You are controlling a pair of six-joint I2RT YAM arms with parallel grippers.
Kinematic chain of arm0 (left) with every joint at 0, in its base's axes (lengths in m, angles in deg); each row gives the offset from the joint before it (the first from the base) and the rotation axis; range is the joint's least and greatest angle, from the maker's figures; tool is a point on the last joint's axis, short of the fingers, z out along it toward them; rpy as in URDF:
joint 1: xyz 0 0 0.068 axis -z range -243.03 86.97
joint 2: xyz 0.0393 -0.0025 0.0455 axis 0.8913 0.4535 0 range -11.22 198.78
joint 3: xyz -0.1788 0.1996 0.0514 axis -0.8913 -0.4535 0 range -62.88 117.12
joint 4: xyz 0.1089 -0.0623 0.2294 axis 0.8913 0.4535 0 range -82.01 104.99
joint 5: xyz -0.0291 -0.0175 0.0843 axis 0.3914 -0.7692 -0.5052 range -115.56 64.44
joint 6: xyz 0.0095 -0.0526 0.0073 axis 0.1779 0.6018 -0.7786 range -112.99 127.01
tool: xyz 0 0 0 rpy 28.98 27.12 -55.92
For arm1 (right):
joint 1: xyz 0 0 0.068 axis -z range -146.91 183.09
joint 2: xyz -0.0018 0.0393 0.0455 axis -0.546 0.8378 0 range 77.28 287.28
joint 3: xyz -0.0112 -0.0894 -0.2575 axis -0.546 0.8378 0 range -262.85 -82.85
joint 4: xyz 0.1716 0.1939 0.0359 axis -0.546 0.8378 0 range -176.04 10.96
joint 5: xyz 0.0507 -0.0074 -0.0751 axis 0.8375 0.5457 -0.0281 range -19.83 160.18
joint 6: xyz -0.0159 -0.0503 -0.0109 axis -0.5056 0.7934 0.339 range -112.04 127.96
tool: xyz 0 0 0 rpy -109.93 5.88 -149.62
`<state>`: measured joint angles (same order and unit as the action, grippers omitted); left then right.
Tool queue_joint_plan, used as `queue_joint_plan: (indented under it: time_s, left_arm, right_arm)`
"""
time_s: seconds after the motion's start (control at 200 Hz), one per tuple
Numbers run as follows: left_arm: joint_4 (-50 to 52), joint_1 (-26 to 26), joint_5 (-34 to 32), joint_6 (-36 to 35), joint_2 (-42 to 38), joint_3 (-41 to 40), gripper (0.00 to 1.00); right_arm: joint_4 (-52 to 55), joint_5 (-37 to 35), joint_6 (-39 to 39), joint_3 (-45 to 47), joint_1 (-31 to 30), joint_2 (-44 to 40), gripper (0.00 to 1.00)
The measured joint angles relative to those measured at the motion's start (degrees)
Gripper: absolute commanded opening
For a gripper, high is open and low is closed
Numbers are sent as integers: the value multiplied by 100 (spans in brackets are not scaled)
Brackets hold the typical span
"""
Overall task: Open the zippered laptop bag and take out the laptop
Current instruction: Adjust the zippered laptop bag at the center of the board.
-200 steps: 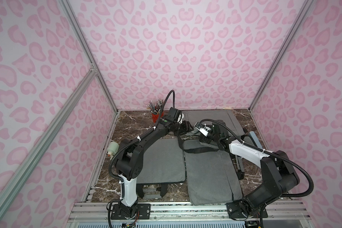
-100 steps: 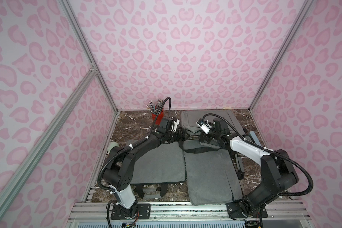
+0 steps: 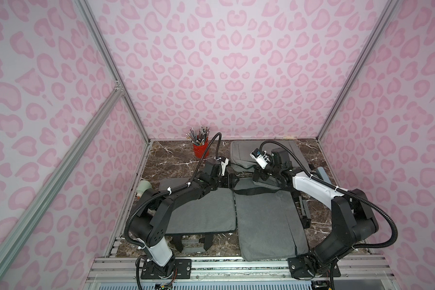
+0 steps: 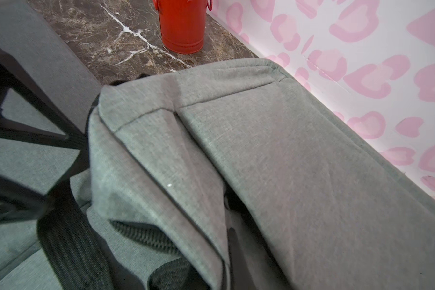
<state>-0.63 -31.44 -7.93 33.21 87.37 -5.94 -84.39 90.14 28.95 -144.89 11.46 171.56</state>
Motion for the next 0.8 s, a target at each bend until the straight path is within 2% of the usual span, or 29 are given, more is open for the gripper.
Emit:
queue_joint_plan:
  time_s: [0.075, 0.346, 0.376, 0.591, 0.802]
  left_arm:
    - [-63, -13, -192, -55, 175, 44, 56]
    - [35, -164, -761, -273, 649, 444, 36]
    - [94, -195, -857, -321, 678, 516, 30]
    - [625, -402, -1478, -654, 955, 1054, 27]
    - [1182, -546, -1759, -935, 1180, 1388, 30]
  right_arm:
    - [2, 13, -59, 0, 0, 0, 0]
    - [118, 103, -170, 42, 2, -85, 0]
    - [120, 109, -186, 42, 4, -90, 0]
    - [120, 129, -345, 42, 39, -118, 0]
    - [181, 195, -431, -24, 109, -114, 0]
